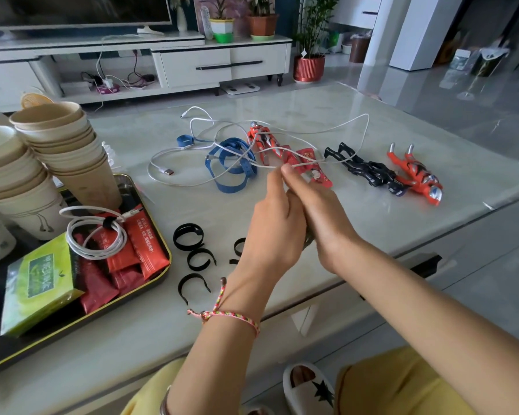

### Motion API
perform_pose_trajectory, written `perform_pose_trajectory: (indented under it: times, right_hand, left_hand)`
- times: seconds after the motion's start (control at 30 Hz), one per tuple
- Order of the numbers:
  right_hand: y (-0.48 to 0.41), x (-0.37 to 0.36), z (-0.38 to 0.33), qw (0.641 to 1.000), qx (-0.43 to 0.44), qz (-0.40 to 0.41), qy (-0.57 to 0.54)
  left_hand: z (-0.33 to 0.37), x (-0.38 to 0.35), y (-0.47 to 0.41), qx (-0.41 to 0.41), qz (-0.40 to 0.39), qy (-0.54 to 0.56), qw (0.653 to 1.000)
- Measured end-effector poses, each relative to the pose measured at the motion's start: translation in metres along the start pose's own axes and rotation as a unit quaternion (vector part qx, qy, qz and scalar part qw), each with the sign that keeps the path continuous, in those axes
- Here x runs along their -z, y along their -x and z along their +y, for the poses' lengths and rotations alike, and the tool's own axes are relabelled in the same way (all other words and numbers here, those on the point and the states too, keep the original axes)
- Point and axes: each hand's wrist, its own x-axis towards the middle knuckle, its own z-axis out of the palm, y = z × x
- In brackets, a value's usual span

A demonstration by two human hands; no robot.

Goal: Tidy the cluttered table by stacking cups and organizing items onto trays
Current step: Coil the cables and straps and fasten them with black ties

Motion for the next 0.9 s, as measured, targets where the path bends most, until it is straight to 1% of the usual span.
perform_pose_trajectory:
  times: [0.07,0.1,0.13,0.2,0.23,0.27,0.3,0.33,0.37,0.4,0.43,0.47,0.6,0.67,0.73,0.83,0.9]
  right_hand:
    - [0.001,-0.003,0.001,0.998,-0.057,-0.030,-0.006]
    - [0.002,-0.004,0.001,0.997,-0.070,-0.029,-0.016]
    - [0.001,-0.006,0.000,0.997,-0.065,-0.017,-0.030]
    - [-0.001,-0.008,-0.003,0.997,-0.017,0.023,-0.067]
    - [-0.003,-0.010,-0.004,0.995,0.010,0.049,-0.081]
    - [-0.006,-0.011,-0.006,0.993,0.035,0.079,-0.085]
    - [-0.009,-0.011,-0.007,0.989,0.056,0.113,-0.083]
    - [-0.011,-0.011,-0.007,0.984,0.071,0.145,-0.080]
    - [-0.013,-0.011,-0.006,0.979,0.083,0.170,-0.079]
    - [-0.013,-0.011,-0.004,0.975,0.093,0.188,-0.078]
    - [-0.014,-0.011,-0.001,0.971,0.108,0.201,-0.069]
    - [-0.013,-0.013,0.002,0.968,0.128,0.208,-0.053]
    - [-0.006,-0.026,0.012,0.964,0.196,0.178,-0.014]
    - [-0.005,-0.028,0.013,0.959,0.232,0.164,0.004]
    - [-0.004,-0.028,0.014,0.954,0.252,0.162,0.019]
    - [-0.005,-0.026,0.014,0.954,0.254,0.157,0.037]
    - [-0.008,-0.024,0.013,0.956,0.242,0.156,0.050]
  left_hand:
    - [0.001,0.002,0.000,0.027,0.014,-0.002,1.000]
    - [0.002,0.002,-0.001,0.050,0.022,0.020,0.998]
    - [0.004,0.002,-0.002,0.075,0.034,0.067,0.994]
    - [0.010,0.002,-0.004,0.131,0.077,0.175,0.973]
    - [0.011,0.004,-0.006,0.171,0.093,0.225,0.955]
    - [0.011,0.005,-0.008,0.217,0.094,0.289,0.928]
    - [0.012,0.006,-0.008,0.261,0.082,0.366,0.889]
    - [0.014,0.007,-0.006,0.294,0.068,0.444,0.844]
    - [0.015,0.007,-0.005,0.315,0.062,0.503,0.802]
    - [0.016,0.007,-0.003,0.325,0.065,0.536,0.776]
    - [0.017,0.006,-0.002,0.333,0.075,0.550,0.762]
    - [0.017,0.005,-0.002,0.337,0.089,0.551,0.758]
    - [0.016,0.007,-0.002,0.344,0.156,0.538,0.753]
    - [0.016,0.008,-0.001,0.341,0.162,0.524,0.764]
    - [0.018,0.007,-0.001,0.333,0.159,0.483,0.794]
    - [0.016,0.006,-0.003,0.307,0.164,0.350,0.870]
    - [0.012,0.006,-0.005,0.254,0.151,0.258,0.920]
